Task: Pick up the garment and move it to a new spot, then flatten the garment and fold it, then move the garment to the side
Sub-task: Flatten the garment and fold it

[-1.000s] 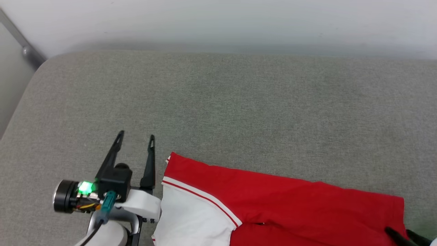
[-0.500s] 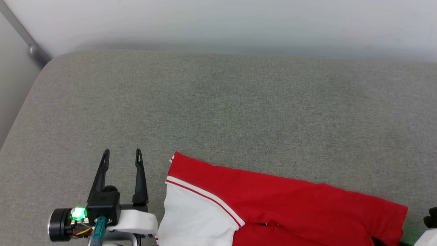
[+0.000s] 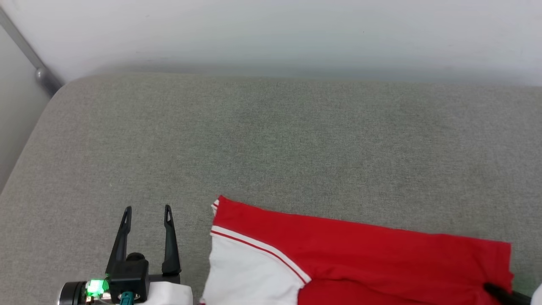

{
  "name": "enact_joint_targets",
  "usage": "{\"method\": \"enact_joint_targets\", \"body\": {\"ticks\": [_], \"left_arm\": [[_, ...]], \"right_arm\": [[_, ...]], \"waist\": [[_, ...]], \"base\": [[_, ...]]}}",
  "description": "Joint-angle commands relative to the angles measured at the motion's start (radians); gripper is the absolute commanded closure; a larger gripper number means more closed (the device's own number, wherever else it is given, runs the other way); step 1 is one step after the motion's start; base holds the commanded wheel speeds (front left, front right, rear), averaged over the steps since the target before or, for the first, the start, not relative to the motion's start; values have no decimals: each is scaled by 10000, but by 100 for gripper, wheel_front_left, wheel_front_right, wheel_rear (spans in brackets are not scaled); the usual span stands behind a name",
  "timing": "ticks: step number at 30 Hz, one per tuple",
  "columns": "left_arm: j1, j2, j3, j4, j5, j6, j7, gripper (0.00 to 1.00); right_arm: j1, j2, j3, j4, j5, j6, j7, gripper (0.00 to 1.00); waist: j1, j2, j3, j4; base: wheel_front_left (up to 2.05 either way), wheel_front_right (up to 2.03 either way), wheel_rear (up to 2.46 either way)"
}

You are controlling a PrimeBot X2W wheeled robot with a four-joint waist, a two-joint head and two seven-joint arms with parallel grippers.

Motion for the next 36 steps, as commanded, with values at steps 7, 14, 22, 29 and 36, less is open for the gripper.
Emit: {"method": "enact_joint_targets", "body": {"ticks": [7, 14, 22, 29, 36], "left_arm": [[354, -328, 411, 100, 582, -327, -20, 0], [473, -516, 579, 167, 886, -613, -21, 0], [487, -661, 774, 217, 1046, -861, -21, 0], [614, -750, 962, 214, 1044, -1050, -21, 0], [451, -897, 989, 235, 1106, -1275, -21, 0]], "right_arm": [[23, -834, -751, 436, 142, -10, 293, 100], [168, -1504, -1625, 1077, -168, -10, 692, 100], [437, -1461, -1776, -74, -609, -10, 1096, 100], [541, -1126, -1164, -2679, -960, -8, 1730, 100], [-631, -431, 414, -4605, -1629, -8, 2729, 100]], "waist": [[0, 0, -148, -151], [0, 0, -193, -291], [0, 0, -288, -375], [0, 0, -416, -413], [0, 0, -289, -343]], "base": [[0, 0, 0], [0, 0, 0], [0, 0, 0], [0, 0, 0], [0, 0, 0]]}}
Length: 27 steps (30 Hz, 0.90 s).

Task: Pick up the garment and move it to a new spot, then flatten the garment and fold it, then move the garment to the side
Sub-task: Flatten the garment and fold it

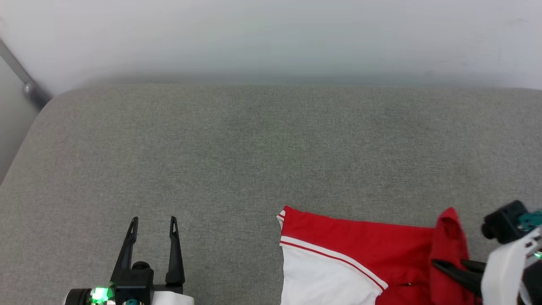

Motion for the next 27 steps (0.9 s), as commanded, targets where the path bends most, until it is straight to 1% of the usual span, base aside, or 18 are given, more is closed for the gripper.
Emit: {"method": "enact_joint_targets", "body": {"ticks": [1, 5, 10, 16, 20, 23, 27], "left_arm": [[-90, -33, 47, -2, 81, -53, -21, 0], [-245, -91, 41, -40, 120, -143, -21, 0], [-470, -168, -14, -53, 169, -246, -21, 0], [-709, -251, -12, -53, 180, -278, -21, 0], [-884, -306, -51, -2, 210, -311, -21, 0], [-940, -331, -45, 36, 219, -327, -21, 0], [-1000, -343, -13, 51, 224, -317, -21, 0]], "right_arm": [[-281, 108, 208, -89, -126, -5, 100, 100], [-1502, 565, 1640, -112, -481, -5, 620, 100], [-3234, 1048, 3466, 477, -791, -5, 789, 100], [-4989, 1797, 5667, 1927, -889, -5, 698, 100], [-5745, 2240, 6749, 3141, -678, -5, 437, 100], [-6139, 2298, 7566, 3984, -697, -5, 222, 100], [-6393, 2155, 8272, 4729, -510, -9, -249, 100]], "waist": [[0, -1, 55, 33], [0, -1, 239, 138], [0, -1, 516, 301], [0, -1, 868, 425], [0, -1, 1063, 515], [0, -1, 1142, 577], [0, -1, 1162, 602]], "base": [[0, 0, 0], [0, 0, 0], [0, 0, 0], [0, 0, 0], [0, 0, 0], [0, 0, 0], [0, 0, 0]]}}
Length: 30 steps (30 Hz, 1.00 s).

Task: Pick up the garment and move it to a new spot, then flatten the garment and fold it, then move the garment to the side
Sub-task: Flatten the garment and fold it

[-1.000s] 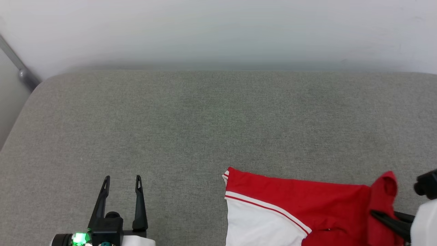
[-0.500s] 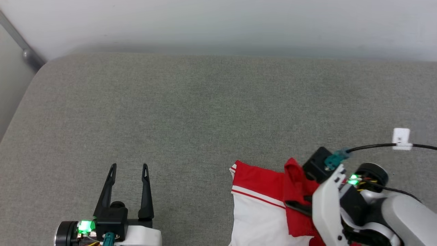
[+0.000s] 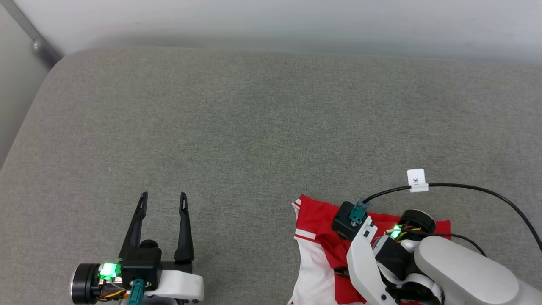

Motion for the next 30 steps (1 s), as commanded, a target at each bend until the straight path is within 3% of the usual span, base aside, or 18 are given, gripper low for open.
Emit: {"method": "enact_joint_targets", "body": {"ticks": [1, 2, 3, 4, 11, 18, 23, 30], "left_arm": [[-108, -26, 52, 20, 39, 33, -23, 0], [-55, -23, 88, 20, 35, 61, -24, 0], [28, -18, 111, 17, 30, 72, -23, 0], [113, -13, 129, 22, 26, 89, -23, 0], [396, 9, 199, 21, -33, 24, -23, 0], [699, -10, 310, -104, -22, 79, -23, 0], [906, -36, 344, -125, -44, 40, -23, 0], [1104, -113, 286, -53, -65, -48, -23, 0]], "right_arm": [[-160, -131, 262, 329, 150, -11, -325, 100], [-228, -144, 351, 364, 205, -13, -502, 90], [-291, -170, 399, 346, 280, -13, -696, 56], [-353, -188, 412, 279, 357, -11, -942, 0], [-600, -623, 47, -415, 191, -10, -2762, 0], [-7, -841, -2255, -546, -1134, -10, -5276, 0], [887, -326, -4517, -97, -2550, -10, -6814, 0], [2798, 1017, -7685, 330, -4723, -8, -8884, 0]], "waist": [[-1, 0, -27, -25], [-1, 0, -67, -65], [-1, 0, -110, -110], [-1, 0, -169, -159], [-1, 0, -637, -492], [-1, 0, -1088, -904], [-1, 0, -1332, -1143], [-1, 0, -1640, -1260]], "base": [[0, 0, 0], [0, 0, 0], [0, 0, 0], [0, 0, 0], [0, 0, 0], [0, 0, 0], [0, 0, 0], [0, 0, 0]]}}
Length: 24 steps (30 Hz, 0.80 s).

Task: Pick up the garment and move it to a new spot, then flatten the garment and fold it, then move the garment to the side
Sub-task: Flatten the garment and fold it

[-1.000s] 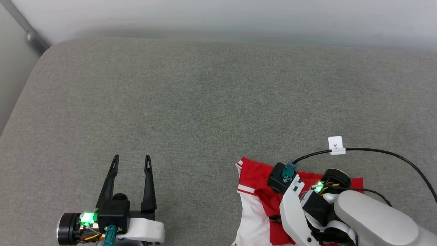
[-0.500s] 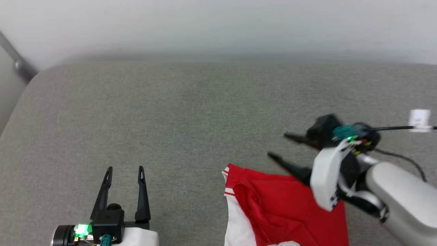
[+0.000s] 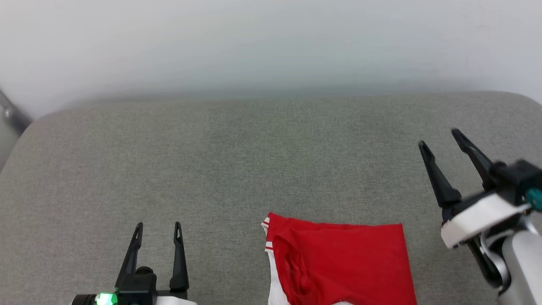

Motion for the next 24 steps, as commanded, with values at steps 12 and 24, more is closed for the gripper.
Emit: {"method": "enact_joint_targets", "body": {"ticks": [12, 24], "left_arm": [[567, -151, -51, 80, -69, -203, -21, 0], [930, -281, -112, -30, -33, -220, -21, 0]], "right_arm": [[3256, 2603, -3144, -1288, -1580, -8, -1162, 0], [5204, 3439, -3585, -2826, -1820, -8, -1177, 0]], "waist": [[0, 0, -514, 19], [0, 0, -778, 92]], "base": [[0, 0, 0], [0, 0, 0]]}}
